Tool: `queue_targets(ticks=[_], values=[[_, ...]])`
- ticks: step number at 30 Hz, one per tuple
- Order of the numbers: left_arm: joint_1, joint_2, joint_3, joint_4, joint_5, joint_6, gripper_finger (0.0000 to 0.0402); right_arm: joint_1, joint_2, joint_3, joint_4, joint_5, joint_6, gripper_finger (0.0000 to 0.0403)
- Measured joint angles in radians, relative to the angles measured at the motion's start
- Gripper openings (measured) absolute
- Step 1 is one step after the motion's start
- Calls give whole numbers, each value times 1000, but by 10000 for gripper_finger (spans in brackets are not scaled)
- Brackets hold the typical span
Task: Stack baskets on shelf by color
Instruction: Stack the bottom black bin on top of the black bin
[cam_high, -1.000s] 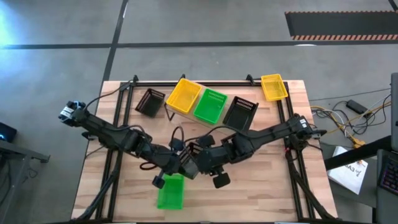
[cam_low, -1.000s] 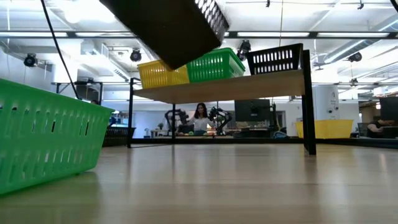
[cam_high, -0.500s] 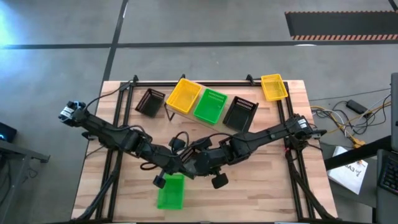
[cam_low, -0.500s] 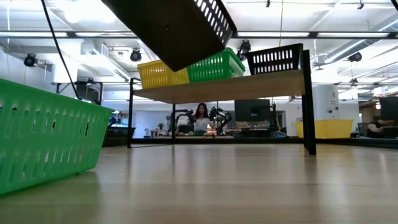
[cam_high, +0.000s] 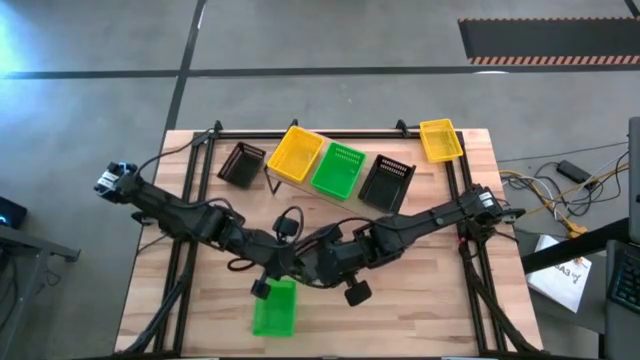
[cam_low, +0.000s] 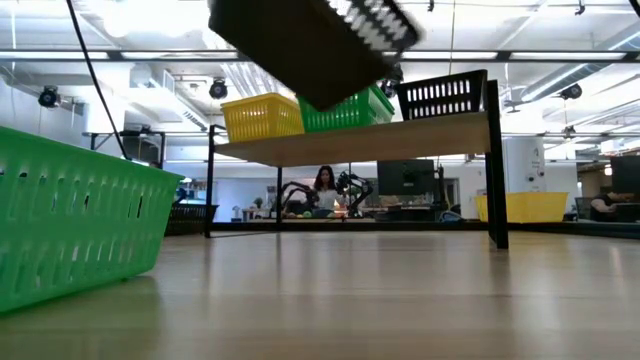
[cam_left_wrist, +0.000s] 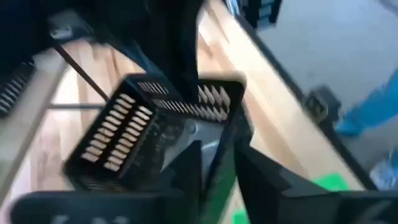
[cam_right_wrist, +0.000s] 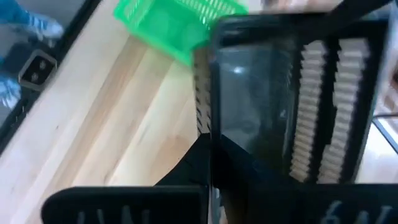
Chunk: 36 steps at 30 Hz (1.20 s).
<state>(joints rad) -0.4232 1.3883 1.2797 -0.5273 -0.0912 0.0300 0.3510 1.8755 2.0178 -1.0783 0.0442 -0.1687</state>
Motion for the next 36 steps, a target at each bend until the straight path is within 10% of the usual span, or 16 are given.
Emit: queue_targets(ticks=[10,23,36], values=[[5,-31,89,55,21,-53,227,33,-10,68,-189,3,-53,8],[9,-30,37,39,-335,-397,232,129,-204,183,-499,120,-60,8],[30,128,30,180,-387,-730,232,-73,-458,-158,-496,280,-528,8]])
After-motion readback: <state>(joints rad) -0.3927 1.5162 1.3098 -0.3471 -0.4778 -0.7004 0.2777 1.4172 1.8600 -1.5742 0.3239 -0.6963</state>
